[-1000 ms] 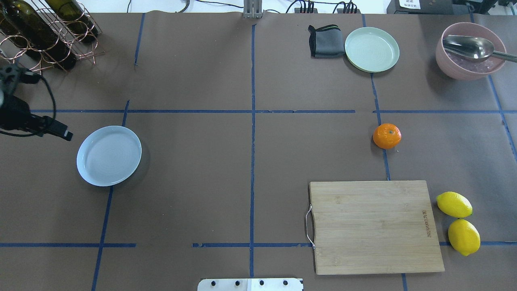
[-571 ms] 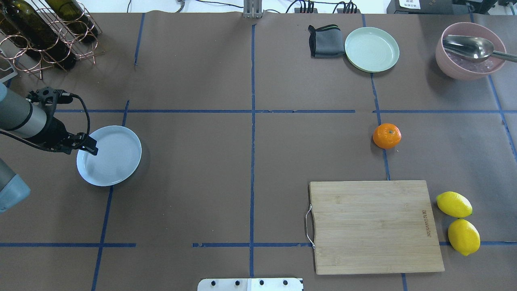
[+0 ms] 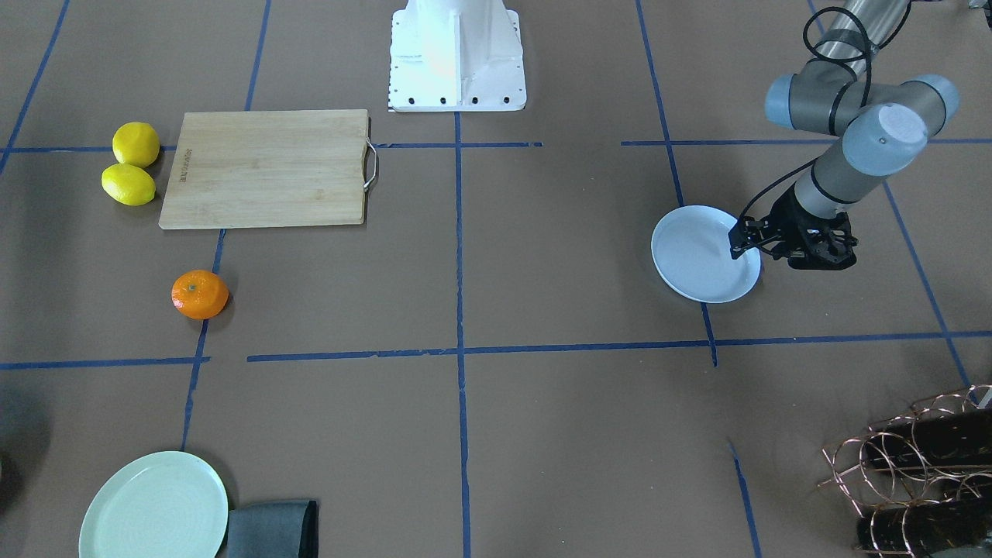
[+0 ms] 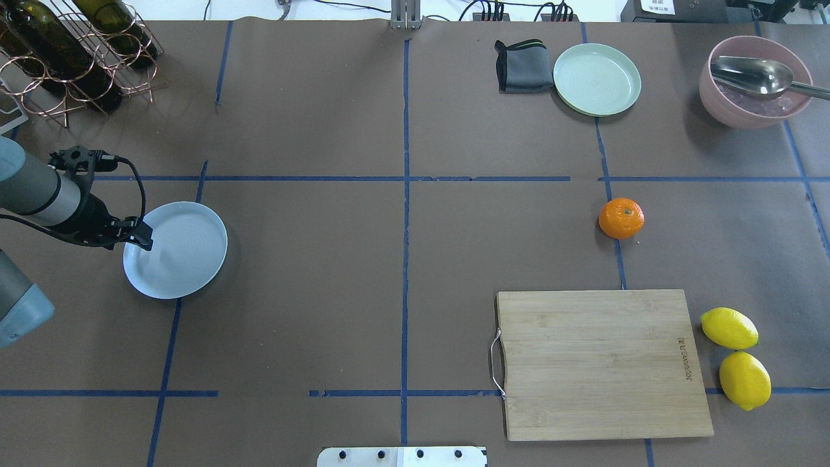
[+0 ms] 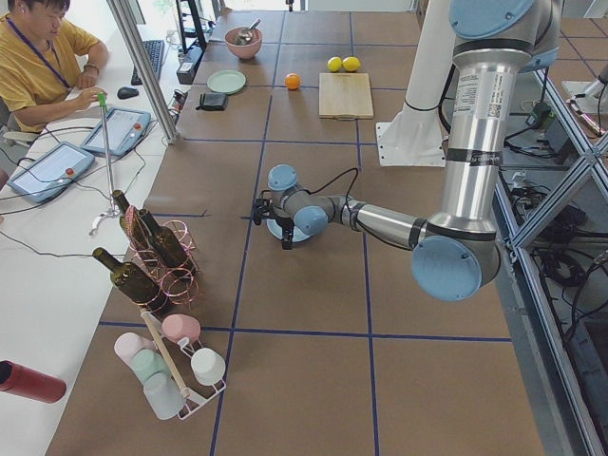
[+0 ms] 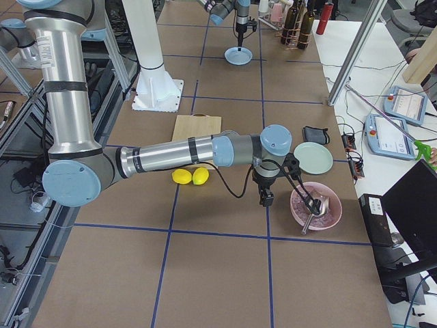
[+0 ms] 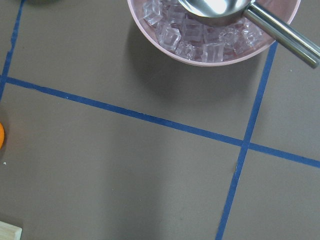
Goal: Pick orange to plate
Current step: 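Reach the left gripper to the light blue plate's rim and grip it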
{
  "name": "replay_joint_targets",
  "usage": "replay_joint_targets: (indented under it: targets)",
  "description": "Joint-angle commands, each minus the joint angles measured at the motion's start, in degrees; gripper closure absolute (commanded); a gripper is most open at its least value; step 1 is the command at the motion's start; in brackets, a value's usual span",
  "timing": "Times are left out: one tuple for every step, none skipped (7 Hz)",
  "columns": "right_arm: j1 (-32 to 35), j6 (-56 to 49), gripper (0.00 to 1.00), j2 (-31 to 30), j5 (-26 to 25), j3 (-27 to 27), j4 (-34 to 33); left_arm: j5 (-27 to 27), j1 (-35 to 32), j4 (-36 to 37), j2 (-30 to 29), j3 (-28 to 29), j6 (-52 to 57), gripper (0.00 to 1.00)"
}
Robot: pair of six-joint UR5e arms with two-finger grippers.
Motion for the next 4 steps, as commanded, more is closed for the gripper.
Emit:
replay_joint_targets:
  targets:
    - [0.0,0.0,0.00,-0.1,0.0,0.0,0.0,-0.2,0.5,-0.2,-0.1,0.5,-0.1,1.00]
    - [0.1,0.0,0.00,-0.1,0.0,0.0,0.0,-0.4,0.4,-0.2,-0.2,0.1,0.1,1.00]
    - [0.1,0.0,0.00,-0.1,0.0,0.0,0.0,-0.4,0.4,-0.2,-0.4,-0.3,0.1,1.00]
    - [0.1,0.0,0.00,-0.1,0.0,0.0,0.0,-0.8,0.1,0.1,-0.4,-5.6,0.0,1.00]
